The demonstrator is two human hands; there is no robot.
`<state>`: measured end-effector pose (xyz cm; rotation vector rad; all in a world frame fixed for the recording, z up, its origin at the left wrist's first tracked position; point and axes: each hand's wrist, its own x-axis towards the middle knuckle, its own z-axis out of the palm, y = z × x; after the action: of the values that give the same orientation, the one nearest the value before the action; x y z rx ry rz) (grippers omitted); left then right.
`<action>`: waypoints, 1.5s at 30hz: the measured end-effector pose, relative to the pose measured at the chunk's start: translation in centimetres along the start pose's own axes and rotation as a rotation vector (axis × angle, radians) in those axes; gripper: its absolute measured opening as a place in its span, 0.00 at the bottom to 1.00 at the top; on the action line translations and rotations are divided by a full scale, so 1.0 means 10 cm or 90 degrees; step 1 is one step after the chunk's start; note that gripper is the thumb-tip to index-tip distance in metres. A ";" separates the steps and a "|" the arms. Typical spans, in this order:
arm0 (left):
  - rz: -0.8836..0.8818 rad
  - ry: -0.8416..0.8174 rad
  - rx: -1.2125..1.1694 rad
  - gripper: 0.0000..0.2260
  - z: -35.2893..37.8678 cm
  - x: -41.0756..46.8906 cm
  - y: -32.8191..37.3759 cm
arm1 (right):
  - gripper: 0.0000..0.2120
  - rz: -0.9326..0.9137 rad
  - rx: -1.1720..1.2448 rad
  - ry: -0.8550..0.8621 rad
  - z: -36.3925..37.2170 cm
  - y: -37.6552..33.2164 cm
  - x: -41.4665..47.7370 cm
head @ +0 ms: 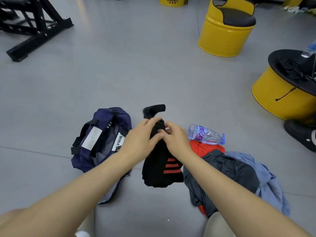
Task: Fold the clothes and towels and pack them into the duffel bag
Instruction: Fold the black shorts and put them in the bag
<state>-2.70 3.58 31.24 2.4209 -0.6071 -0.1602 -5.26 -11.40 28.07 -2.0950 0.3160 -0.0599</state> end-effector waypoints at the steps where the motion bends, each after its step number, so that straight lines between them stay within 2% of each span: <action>1: -0.011 0.011 0.005 0.27 0.04 -0.08 0.02 | 0.07 0.025 0.042 0.018 -0.03 -0.04 0.01; 4: -0.039 0.016 0.002 0.38 0.11 -0.25 0.04 | 0.07 0.094 0.153 0.075 -0.14 -0.16 0.04; 6: -0.068 -0.037 -0.024 0.44 0.16 -0.34 0.00 | 0.06 0.123 0.211 0.092 -0.23 -0.21 0.06; 7: -0.076 -0.069 -0.040 0.44 0.20 -0.38 -0.03 | 0.06 0.127 0.234 0.099 -0.27 -0.22 0.07; 9: -0.091 -0.098 -0.096 0.37 0.26 -0.38 -0.08 | 0.08 0.119 0.263 0.105 -0.34 -0.20 0.09; 12: -0.120 -0.051 -0.237 0.27 0.25 -0.28 -0.09 | 0.07 0.102 0.263 0.055 -0.41 -0.18 0.08; 14: -0.099 -0.019 -0.288 0.27 0.20 -0.20 -0.06 | 0.12 0.084 0.245 -0.020 -0.39 -0.16 0.03; 16: -0.061 0.008 -0.286 0.29 0.14 -0.13 -0.04 | 0.23 0.031 0.177 -0.092 -0.33 -0.11 -0.03; 19: -0.044 0.049 -0.277 0.30 0.05 -0.03 -0.04 | 0.39 -0.048 -0.021 -0.169 -0.30 -0.04 -0.15; 21: -0.054 0.069 -0.327 0.29 0.01 0.05 -0.04 | 0.44 -0.090 -0.118 -0.197 -0.30 -0.01 -0.19; 23: -0.067 0.085 -0.391 0.28 -0.05 0.10 -0.06 | 0.41 -0.112 -0.163 -0.171 -0.26 0.01 -0.20; 27: -0.092 0.075 -0.528 0.26 -0.24 0.14 -0.02 | 0.10 -0.051 0.014 -0.047 -0.21 -0.05 -0.13; 28: -0.084 0.061 -0.531 0.26 -0.27 0.14 0.00 | 0.06 -0.040 0.066 -0.037 -0.21 -0.11 -0.12; 31: -0.062 0.043 -0.471 0.27 -0.28 0.08 0.01 | 0.06 -0.011 0.186 -0.022 -0.18 -0.25 -0.12; 34: -0.022 0.039 -0.331 0.31 -0.21 -0.04 -0.03 | 0.09 0.046 0.305 -0.003 -0.17 -0.35 -0.13; 37: 0.029 0.049 -0.197 0.40 -0.09 -0.20 -0.02 | 0.11 0.120 0.467 -0.004 -0.20 -0.42 -0.11; 40: -0.011 0.033 -0.180 0.47 0.08 -0.31 -0.06 | 0.13 0.163 0.596 -0.007 -0.27 -0.52 -0.11; 41: -0.050 0.020 -0.191 0.45 0.13 -0.33 -0.09 | 0.14 0.161 0.620 -0.007 -0.30 -0.54 -0.11; 42: -0.092 0.006 -0.210 0.38 0.18 -0.31 -0.15 | 0.14 0.153 0.640 -0.007 -0.33 -0.57 -0.11; 44: -0.161 -0.010 -0.238 0.17 0.20 -0.26 -0.24 | 0.15 0.129 0.653 0.008 -0.38 -0.58 -0.09; 45: -0.174 -0.007 -0.261 0.11 0.17 -0.23 -0.26 | 0.15 0.117 0.641 0.018 -0.40 -0.56 -0.08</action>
<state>-4.13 5.49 28.18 2.0905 -0.2165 -0.3736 -5.58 -11.78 34.99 -1.0658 0.3876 -0.1112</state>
